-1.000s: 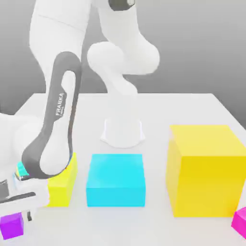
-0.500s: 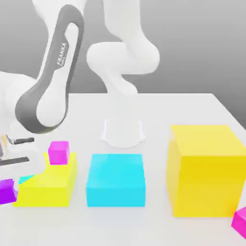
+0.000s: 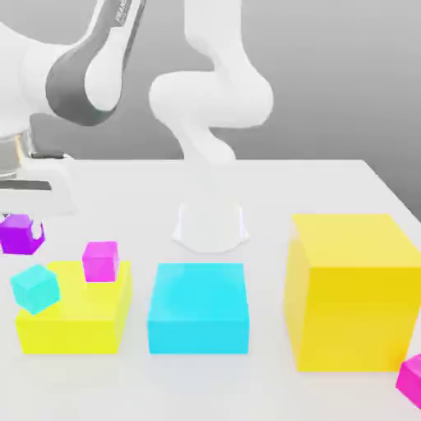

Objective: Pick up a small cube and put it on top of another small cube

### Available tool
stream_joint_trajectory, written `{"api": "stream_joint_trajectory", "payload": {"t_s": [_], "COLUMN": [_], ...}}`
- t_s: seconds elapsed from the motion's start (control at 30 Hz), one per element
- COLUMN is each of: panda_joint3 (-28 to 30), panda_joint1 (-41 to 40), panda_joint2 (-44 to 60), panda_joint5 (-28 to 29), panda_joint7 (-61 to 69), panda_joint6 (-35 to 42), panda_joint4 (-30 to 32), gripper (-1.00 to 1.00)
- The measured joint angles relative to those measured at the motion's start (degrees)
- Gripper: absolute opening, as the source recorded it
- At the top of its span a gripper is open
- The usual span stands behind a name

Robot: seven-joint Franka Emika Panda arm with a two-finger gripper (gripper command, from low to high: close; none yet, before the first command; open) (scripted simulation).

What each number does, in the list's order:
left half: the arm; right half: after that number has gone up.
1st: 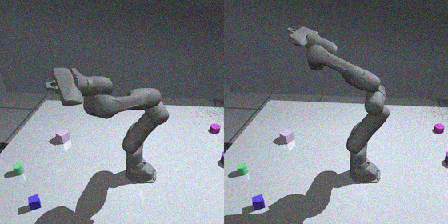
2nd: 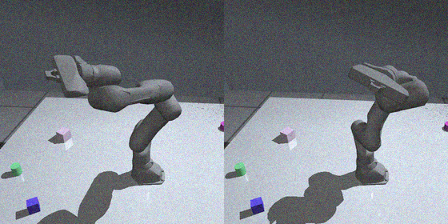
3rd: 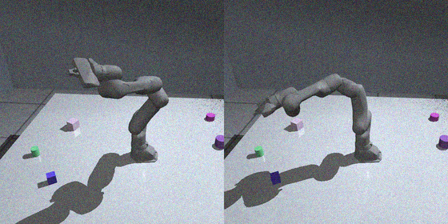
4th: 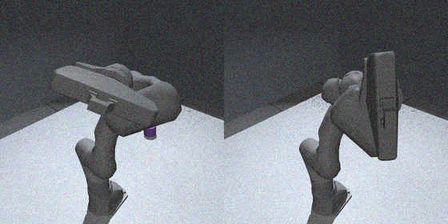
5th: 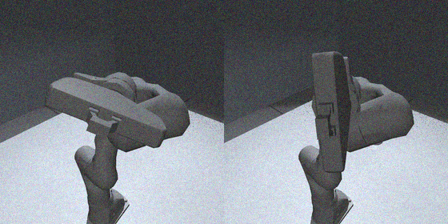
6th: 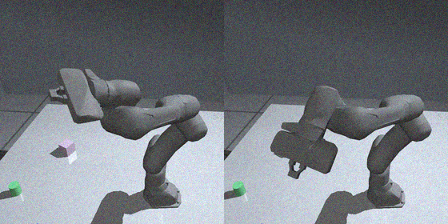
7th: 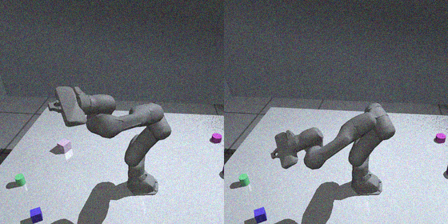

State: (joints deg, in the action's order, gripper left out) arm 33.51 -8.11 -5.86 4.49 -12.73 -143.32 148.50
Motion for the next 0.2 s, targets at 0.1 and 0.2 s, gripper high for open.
{"api": "stream_joint_trajectory", "payload": {"t_s": [0.1, 0.2], "panda_joint3": [0.26, 0.26], "panda_joint1": [0.6, 0.78], "panda_joint2": [4.75, 4.75], "panda_joint5": [-3.76, -3.76], "panda_joint7": [2.74, 2.74], "panda_joint6": [-5.21, -5.21], "panda_joint4": [1.06, 1.06], "gripper": [1.0, 1.0]}}
